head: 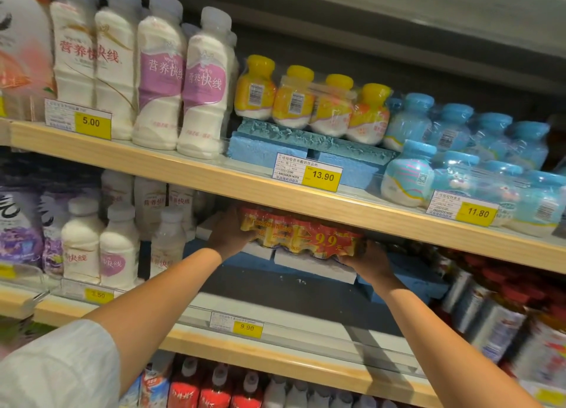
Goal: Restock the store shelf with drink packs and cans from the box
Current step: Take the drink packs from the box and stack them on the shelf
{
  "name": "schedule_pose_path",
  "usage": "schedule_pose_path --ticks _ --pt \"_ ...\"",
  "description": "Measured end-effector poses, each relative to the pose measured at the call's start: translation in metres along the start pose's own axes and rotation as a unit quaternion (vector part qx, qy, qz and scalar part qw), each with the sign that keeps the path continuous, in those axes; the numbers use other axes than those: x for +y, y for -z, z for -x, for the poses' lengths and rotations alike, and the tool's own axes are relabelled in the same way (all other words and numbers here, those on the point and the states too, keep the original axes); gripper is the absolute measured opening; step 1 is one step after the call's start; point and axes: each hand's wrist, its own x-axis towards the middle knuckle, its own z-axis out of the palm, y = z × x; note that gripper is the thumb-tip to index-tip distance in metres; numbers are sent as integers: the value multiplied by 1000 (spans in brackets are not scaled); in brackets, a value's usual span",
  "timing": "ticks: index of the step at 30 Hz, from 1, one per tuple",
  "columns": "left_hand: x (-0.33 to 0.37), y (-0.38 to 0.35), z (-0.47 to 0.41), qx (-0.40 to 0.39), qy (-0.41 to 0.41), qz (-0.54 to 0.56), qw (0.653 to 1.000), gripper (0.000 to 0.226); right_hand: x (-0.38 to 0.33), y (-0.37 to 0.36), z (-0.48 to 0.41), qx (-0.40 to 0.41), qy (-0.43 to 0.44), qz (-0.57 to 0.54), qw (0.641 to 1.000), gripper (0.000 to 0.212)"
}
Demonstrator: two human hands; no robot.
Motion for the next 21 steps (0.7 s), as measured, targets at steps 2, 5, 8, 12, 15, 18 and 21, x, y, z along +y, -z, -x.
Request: schedule_pose_path --ticks 2,5,8,12,15,18,21 --pt "1 2 4 -3 -17 2 1000 71 -2 1 9 0 -3 -11 1000 65" --pt "4 6 12 -22 -15 -2 1000 61 -7 4 23 -6 3 4 1000 68" --pt "4 7 18 -23 13 -5 1000 67 -12 4 32 3 -20 23 1000 71" --pt "3 9 30 -36 80 -15 996 80 -23 3 52 -1 -81 71 994 86" --pt "4 13 42 -58 94 -24 994 93 -30 4 70 -19 -99 99 990 93" --pt "4 20 59 -74 99 -21 992 93 -38 1 92 -19 -116 100 988 94" --pt "6 29 81 -82 91 -31 992 88 -48 -2 113 -19 -139 95 986 64"
